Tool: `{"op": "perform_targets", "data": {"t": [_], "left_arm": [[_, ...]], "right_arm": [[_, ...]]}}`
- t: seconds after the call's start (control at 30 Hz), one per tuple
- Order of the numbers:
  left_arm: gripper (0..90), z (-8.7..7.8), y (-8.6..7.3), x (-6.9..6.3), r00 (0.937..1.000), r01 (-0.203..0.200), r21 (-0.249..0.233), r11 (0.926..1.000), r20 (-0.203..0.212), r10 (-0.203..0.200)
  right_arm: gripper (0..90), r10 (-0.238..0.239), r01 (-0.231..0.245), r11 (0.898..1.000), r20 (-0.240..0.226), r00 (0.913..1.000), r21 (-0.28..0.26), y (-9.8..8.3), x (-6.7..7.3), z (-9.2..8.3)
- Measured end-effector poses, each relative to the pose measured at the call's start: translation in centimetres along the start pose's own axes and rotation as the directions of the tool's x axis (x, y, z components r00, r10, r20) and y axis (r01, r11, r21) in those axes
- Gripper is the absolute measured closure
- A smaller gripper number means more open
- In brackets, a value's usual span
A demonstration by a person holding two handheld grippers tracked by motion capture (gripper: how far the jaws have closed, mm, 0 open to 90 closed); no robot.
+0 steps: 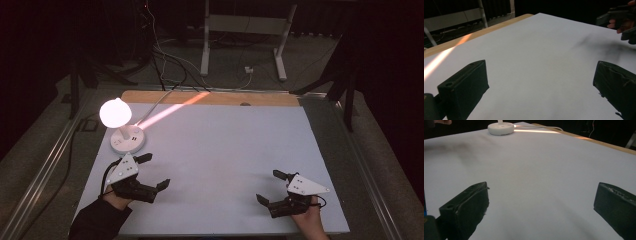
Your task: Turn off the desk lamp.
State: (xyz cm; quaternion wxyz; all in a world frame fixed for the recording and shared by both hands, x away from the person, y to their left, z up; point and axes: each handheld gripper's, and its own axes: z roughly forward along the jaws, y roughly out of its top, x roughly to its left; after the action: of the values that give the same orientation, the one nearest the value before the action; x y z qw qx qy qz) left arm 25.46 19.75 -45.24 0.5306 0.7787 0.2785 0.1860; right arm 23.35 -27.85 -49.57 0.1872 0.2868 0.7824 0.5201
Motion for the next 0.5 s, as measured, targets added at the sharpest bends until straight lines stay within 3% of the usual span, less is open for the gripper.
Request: {"op": "perform_targets", "data": {"t": [0.23,0.5], "left_arm": [[0.5,0.1,0.5,1.1,0.9977,0.015,0.005,0.9999,-0.066,-0.015],[0.5,0.3,0.5,2.2,0.9881,0.051,0.002,0.9987,-0.145,-0.050]], "right_arm": [[0.0,0.000,0.000,1.000,-0.005,1.0000,0.005,0.0,0.0,0.0],[0.0,-0.003,0.003,1.000,-0.008,1.0000,0.005,0.0,0.0,0.0]]}}
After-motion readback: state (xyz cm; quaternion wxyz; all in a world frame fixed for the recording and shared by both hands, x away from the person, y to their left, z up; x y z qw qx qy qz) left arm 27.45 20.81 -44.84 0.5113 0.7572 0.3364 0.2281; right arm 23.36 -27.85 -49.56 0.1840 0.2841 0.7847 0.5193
